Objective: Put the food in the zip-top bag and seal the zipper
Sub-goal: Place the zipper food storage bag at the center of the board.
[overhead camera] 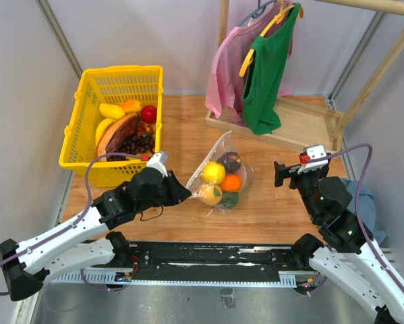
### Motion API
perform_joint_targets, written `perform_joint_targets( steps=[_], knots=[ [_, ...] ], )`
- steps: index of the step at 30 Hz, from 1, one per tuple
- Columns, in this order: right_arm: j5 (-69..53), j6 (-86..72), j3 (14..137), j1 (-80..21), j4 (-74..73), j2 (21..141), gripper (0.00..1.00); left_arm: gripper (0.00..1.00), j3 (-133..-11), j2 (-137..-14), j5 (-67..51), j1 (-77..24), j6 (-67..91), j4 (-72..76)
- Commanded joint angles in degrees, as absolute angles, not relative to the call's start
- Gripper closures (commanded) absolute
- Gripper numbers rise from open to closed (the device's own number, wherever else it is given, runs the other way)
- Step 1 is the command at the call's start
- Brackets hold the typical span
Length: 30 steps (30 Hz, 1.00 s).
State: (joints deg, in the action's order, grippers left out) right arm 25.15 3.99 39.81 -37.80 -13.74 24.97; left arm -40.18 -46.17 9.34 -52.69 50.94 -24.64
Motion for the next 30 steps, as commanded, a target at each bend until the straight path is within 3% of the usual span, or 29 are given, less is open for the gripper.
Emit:
perform_joint_targets(
  steps=[1,15,22,30],
  knots=[
    [28.1,1.1,42.1,-37.1,-16.8,23.7,0.02,0.79,-40.8,-43.5,11.5,-52.5,51.8,-26.3],
    [38.1,-1.0,44.0,-37.1,-20.9,18.3,0.02,0.22,-53.0,-37.5,22.2,-52.5,36.4,-28.1],
    [39.3,1.4,43.3,-37.1,-20.0,16.2,0.02,0.02,-58.3,-36.6,36.9,-52.5,27.7,-27.8],
    [39.6,3.1,43.1,-37.0,-19.7,15.9,0.02,0.01,-56.2,-38.0,43.5,-50.0,17.1,-16.9]
  ],
)
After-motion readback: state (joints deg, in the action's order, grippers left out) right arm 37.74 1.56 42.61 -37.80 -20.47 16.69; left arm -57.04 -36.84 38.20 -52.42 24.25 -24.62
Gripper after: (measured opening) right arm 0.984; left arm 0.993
